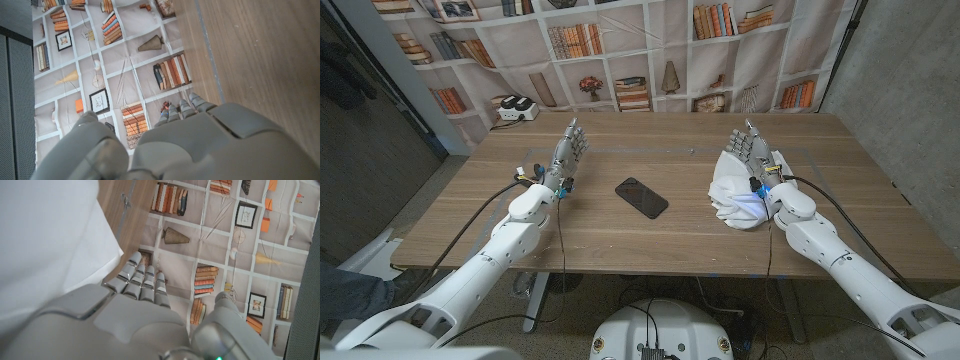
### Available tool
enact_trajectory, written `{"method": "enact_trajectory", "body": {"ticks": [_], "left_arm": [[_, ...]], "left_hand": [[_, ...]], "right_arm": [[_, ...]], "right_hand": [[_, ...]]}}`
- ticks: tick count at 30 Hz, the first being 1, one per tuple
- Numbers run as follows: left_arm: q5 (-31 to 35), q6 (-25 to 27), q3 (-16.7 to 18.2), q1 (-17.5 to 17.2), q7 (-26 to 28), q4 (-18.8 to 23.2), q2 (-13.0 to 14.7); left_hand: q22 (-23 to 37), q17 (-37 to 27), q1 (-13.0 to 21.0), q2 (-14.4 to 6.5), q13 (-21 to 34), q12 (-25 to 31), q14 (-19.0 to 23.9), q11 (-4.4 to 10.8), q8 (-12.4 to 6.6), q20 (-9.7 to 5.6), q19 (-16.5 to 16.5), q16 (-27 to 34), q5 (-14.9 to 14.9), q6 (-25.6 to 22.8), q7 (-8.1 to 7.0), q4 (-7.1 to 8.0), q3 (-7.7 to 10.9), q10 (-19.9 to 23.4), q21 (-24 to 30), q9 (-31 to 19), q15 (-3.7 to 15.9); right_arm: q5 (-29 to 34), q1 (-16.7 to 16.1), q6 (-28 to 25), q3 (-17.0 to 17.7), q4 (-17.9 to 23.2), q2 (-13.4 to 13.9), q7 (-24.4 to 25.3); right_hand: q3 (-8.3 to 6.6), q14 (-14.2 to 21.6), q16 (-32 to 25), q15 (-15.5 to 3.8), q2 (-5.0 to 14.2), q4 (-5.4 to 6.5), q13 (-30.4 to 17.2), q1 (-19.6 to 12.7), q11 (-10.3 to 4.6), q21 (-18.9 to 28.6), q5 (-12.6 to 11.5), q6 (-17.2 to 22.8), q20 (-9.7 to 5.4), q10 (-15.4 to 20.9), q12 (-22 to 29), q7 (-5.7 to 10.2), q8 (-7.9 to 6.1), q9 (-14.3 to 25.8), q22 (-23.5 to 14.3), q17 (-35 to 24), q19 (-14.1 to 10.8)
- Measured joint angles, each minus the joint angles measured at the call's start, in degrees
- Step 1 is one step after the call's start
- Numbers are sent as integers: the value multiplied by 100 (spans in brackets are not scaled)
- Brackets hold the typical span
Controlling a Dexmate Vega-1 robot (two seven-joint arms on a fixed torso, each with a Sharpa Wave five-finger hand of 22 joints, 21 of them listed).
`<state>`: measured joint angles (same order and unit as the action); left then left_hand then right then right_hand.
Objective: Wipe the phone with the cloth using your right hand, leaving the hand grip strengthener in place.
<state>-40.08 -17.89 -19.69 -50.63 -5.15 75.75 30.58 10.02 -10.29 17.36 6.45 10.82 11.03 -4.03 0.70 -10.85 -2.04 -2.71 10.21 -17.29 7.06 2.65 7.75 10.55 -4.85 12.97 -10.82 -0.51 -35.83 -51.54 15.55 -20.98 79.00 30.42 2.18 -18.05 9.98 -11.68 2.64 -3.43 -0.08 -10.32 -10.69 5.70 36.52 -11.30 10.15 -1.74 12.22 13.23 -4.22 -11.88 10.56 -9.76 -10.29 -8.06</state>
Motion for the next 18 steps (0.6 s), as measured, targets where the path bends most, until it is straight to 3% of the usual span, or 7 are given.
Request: {"method": "enact_trajectory", "body": {"ticks": [4,18], "left_arm": [[-104,-51,54,-84,-91,30,22],[-280,-121,139,-259,-386,151,157]], "left_hand": [[0,0,46,-45,0,44,98,-20,-55,1,5,44,-31,-128,5,0,0,124,4,4,-13],[-1,0,191,-101,-17,87,230,8,-102,11,56,88,-43,-318,12,-40,40,276,4,17,-2]], "right_arm": [[44,-236,-16,23,432,59,142],[272,-644,26,64,1069,160,555]], "right_hand": [[0,0,0,0,0,0,0,0,0,0,0,0,0,0,0,0,0,0,0,0,0],[1,90,0,-27,0,0,0,0,-29,0,0,61,21,91,0,63,0,-1,0,1,-64]]}}
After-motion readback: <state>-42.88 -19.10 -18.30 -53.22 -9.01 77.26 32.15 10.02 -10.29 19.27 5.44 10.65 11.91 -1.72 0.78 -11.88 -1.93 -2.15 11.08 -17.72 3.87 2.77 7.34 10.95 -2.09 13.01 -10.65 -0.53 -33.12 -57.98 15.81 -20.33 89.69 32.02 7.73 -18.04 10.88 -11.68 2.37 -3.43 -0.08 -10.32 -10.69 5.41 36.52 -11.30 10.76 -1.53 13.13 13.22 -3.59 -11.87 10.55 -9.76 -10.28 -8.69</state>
